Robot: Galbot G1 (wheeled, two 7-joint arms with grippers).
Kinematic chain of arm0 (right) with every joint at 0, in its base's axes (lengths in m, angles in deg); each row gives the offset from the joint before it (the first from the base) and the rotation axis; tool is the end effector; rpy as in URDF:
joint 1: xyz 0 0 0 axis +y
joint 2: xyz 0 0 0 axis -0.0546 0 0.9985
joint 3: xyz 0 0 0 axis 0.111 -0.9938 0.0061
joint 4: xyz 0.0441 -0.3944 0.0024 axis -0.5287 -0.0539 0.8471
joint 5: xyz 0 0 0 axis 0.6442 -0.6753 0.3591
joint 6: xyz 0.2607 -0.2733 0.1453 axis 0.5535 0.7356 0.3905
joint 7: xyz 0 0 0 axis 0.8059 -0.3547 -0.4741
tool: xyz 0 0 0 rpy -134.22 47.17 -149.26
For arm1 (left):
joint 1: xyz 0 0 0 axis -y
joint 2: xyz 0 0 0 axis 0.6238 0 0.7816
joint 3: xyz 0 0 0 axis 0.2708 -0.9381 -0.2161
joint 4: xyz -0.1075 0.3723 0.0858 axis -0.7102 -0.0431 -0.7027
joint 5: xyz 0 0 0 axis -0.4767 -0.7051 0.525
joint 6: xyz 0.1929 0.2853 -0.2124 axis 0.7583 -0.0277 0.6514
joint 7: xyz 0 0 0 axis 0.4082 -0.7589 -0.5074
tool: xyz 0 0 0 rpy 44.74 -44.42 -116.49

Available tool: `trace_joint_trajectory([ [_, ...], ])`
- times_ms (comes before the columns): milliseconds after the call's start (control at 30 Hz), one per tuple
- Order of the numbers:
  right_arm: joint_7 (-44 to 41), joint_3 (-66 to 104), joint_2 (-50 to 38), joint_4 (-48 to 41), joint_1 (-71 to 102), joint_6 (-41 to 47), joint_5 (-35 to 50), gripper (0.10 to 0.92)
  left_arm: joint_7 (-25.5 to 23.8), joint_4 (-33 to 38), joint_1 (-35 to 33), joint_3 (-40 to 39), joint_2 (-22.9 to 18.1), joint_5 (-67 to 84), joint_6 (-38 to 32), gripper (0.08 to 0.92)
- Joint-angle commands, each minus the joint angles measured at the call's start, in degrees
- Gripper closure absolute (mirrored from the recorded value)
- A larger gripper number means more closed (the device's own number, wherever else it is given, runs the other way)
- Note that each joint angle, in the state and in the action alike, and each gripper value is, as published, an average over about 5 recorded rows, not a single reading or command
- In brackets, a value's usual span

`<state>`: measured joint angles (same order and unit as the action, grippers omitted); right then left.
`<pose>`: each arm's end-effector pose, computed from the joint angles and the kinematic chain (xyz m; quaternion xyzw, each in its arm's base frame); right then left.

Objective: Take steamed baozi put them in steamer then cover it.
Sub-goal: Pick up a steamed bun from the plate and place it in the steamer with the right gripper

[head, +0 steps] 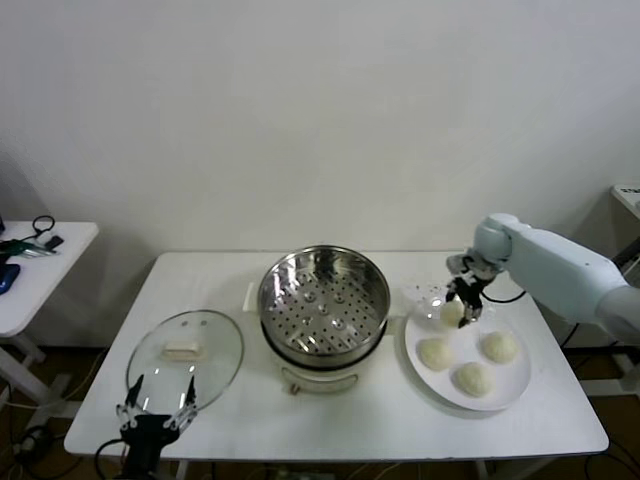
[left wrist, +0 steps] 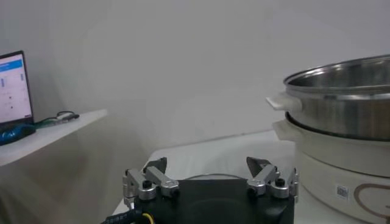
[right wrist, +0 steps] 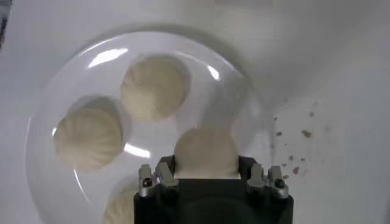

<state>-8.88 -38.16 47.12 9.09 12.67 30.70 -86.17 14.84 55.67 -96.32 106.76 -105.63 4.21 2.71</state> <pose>0.6904 -0.1383 -0.1668 0.5687 -0.4390 0.5852 0.3761 0.1126 0.0731 -0.3718 0.0507 -0.9884 -0.0981 0.1041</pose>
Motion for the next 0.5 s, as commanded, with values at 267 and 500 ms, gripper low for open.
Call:
trace_joint_trajectory([
  [267,-1.20,-10.31,9.10,10.77,-22.28,-16.56,-2.96,0.349,0.03,0.62,-0.81,-0.12,0.00,-0.16,0.07,0.177],
  [500,0.21,-4.44,16.12,14.72,-20.40,-25.78,-17.01,0.355,0.54,1.03,-1.35,0.43,-0.17,0.77,0.10,0.177],
])
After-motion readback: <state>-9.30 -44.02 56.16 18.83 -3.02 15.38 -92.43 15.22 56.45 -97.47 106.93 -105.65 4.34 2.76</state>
